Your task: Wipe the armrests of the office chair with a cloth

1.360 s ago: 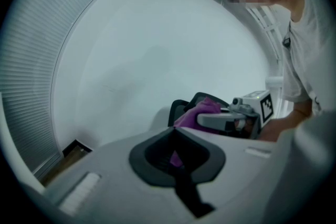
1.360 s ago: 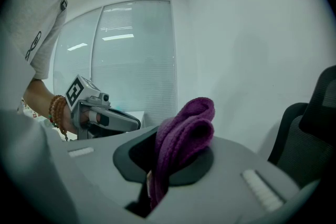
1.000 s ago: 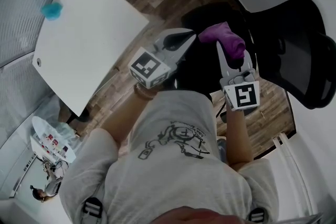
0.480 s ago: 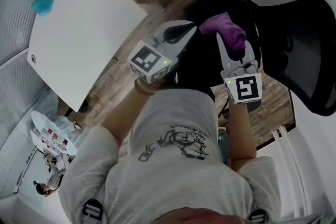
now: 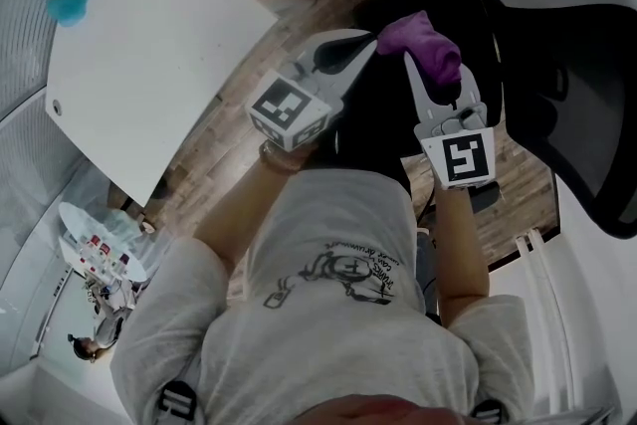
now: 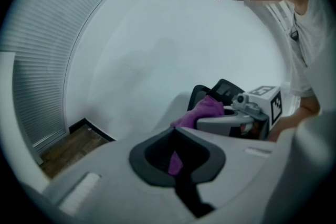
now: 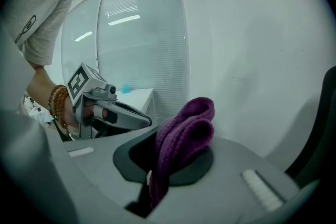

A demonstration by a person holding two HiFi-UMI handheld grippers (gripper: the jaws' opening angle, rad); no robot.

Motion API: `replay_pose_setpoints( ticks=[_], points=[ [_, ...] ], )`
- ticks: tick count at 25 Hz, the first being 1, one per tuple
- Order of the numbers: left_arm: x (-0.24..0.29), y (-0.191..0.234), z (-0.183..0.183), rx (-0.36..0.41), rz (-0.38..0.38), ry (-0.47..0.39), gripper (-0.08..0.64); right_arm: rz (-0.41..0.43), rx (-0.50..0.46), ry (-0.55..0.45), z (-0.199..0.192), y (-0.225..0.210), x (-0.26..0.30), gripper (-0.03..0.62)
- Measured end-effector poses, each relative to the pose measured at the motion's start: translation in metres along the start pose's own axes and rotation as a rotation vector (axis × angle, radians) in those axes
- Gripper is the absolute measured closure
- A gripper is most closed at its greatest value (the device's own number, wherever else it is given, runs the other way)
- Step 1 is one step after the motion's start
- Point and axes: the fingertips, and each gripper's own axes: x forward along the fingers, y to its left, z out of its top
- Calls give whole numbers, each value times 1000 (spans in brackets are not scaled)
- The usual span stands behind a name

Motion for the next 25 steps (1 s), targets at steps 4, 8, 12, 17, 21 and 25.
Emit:
replay_pose_setpoints(
  ticks=[4,8,12,17,21,25],
  points=[
    [4,10,-14,-18,12,15,560,16,-5,23,-14,0,13,565],
    [8,19,-25,-32,18,28,560,38,-16,49,-28,1,25,565],
    [8,31,-32,-41,29,31,560,55,-25,68,-40,5,40,565],
    [8,41,-41,-56,38,33,560,69,-20,78,-49,7,57,565],
    [7,48,-49,-66,42,40,560,80,-23,95,-59,9,69,565],
    [5,52,-53,-76,46,45,560,91,-24,116,-68,12,77,565]
  ],
)
